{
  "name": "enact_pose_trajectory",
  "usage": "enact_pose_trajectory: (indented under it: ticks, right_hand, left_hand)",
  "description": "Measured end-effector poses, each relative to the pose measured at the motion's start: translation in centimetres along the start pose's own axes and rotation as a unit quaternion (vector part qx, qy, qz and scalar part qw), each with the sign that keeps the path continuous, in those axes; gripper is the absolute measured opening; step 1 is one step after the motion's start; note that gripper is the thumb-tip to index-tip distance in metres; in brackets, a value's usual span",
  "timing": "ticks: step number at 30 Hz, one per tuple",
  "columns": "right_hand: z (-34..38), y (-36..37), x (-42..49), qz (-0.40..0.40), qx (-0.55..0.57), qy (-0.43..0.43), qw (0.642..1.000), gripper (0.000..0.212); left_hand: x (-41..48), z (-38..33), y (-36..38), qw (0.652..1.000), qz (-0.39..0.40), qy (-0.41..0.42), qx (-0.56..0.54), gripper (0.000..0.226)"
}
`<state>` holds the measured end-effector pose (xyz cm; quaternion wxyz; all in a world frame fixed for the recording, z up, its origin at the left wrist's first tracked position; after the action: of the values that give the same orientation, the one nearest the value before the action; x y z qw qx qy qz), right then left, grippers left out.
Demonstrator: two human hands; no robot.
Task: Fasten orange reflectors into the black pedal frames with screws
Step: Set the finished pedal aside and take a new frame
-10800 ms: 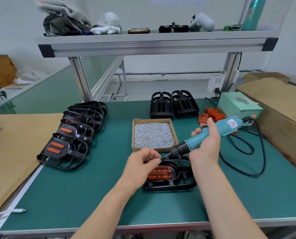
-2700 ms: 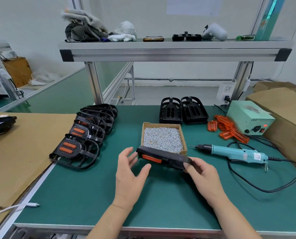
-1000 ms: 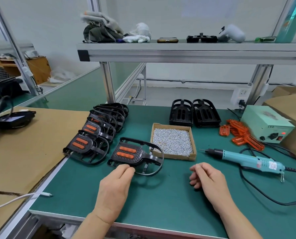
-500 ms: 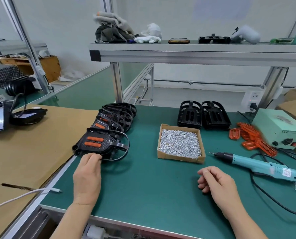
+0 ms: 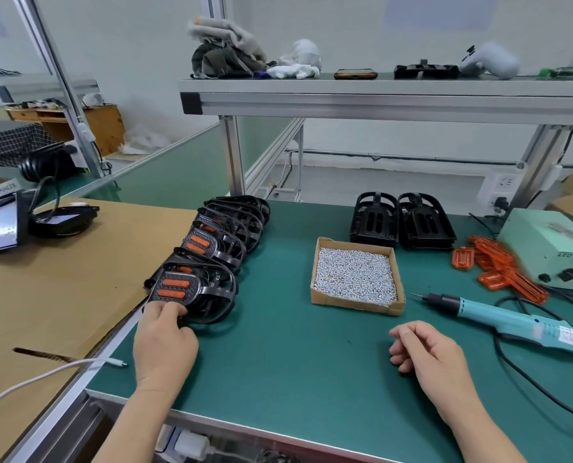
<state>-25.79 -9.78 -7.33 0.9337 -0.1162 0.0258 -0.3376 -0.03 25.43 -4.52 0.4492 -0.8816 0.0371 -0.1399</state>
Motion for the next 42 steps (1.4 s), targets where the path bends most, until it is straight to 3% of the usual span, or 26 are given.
enact_pose_trajectory:
  ticks: [4,10,18,27,35,42]
  right_hand:
    - [0.0,0.0,0.0,0.0,-0.001,0.001,1.0,0.029]
    - [0.1,0.1,0.0,0.002,-0.005,-0.001,1.0,0.029]
    - [0.3,0.1,0.0,0.002,-0.01,-0.001,1.0,0.029]
    - [0.5,0.2,-0.1,0.008,-0.012,-0.004,1.0,0.035]
    - [0.5,0.2,-0.2,0.007,-0.004,0.002,1.0,0.035]
    - [0.4,0.2,-0.2,0.009,0.006,0.007,1.0,0.032]
  left_hand:
    - [-0.8,-0.4,-0.1,1.0,-0.003,-0.007,-0.02,0.019]
    - [-1.9,-2.0,0.8,0.993,-0.006,-0.043,0.107,0.077]
    - [-0.1,-2.2,2.6,0.987,0.023,-0.021,0.155,0.062]
    - [2.3,-2.8,3.9,0.975,0.041,-0.037,0.216,0.063]
    - [1.3,-3.2,3.0,0.984,-0.012,-0.042,0.174,0.085]
    - [1.2,-3.7,2.6,0.985,-0.053,-0.007,0.167,0.063]
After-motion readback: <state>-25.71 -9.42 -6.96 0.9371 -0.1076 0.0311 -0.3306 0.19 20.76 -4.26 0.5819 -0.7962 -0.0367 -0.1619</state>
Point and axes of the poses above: each hand's wrist, its own x-axis towards the middle knuckle, its own y-axis out of the palm, z = x × y, the point moved 8 cm from there along x, towards the middle knuckle, and after that the axes turned 9 degrees about z, right-handed, at the moved point
